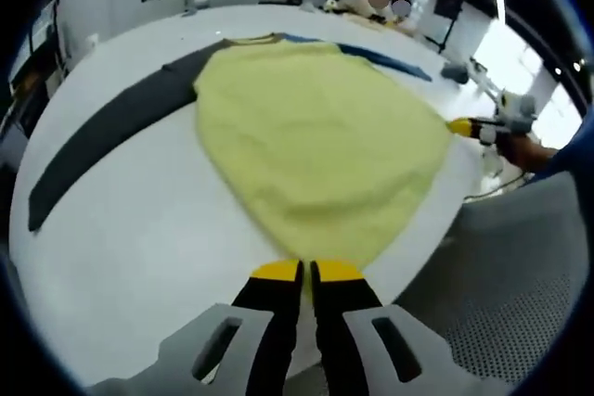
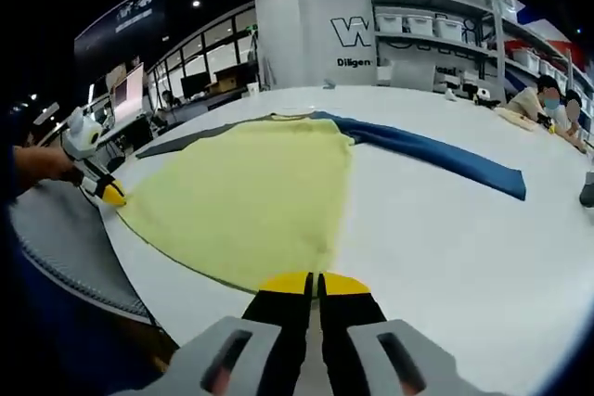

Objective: Fold the garment on the visible template until the final outline fits inside the template.

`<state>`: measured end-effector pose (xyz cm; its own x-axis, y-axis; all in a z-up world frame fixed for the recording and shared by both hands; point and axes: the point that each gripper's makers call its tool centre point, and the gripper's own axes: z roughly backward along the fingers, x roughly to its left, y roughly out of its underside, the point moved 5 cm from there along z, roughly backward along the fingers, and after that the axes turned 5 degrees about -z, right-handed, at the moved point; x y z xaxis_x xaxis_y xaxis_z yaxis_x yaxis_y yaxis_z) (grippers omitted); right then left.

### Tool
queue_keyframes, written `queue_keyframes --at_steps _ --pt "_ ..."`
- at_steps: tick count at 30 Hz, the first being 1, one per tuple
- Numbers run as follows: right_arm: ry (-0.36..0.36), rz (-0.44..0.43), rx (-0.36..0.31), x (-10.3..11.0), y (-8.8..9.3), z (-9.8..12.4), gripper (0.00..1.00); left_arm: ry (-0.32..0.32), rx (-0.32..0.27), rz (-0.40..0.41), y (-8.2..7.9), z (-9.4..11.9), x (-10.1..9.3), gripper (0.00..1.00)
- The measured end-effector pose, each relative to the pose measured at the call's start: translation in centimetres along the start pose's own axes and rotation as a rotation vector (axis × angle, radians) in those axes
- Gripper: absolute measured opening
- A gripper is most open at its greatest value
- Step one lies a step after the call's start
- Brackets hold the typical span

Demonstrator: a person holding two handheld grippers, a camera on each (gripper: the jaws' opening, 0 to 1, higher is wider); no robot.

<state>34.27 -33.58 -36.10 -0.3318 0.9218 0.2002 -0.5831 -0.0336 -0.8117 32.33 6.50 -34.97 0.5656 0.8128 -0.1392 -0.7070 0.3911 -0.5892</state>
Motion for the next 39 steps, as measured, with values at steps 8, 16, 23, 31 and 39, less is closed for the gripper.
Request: queue_keyframes --at_steps 8,16,23,31,39 --pt "-0.067 -0.129 -0.047 1.5 -1.9 1.7 0.0 0.019 -0.04 0.042 -0.2 1.3 0.3 0.03" --pt "-0.108 -0.205 -0.029 2.7 -1.3 2.8 0.0 0.028 -0.029 0.052 0.0 2.3 0.1 0.03" --pt "-0.123 -0.174 0.026 3.1 0.8 2.6 0.0 0.022 0.034 0.008 1.2 1.9 0.3 0.04" --pt "-0.07 -0.144 -0.086 1.0 -2.1 3.0 0.23 -0.055 -0.154 0.106 -0.3 3.6 3.1 0.35" --pt "-0.067 -0.14 -0.187 -1.7 -4.5 3.1 0.4 -0.298 -0.359 0.363 -1.9 5.0 10.8 0.57"
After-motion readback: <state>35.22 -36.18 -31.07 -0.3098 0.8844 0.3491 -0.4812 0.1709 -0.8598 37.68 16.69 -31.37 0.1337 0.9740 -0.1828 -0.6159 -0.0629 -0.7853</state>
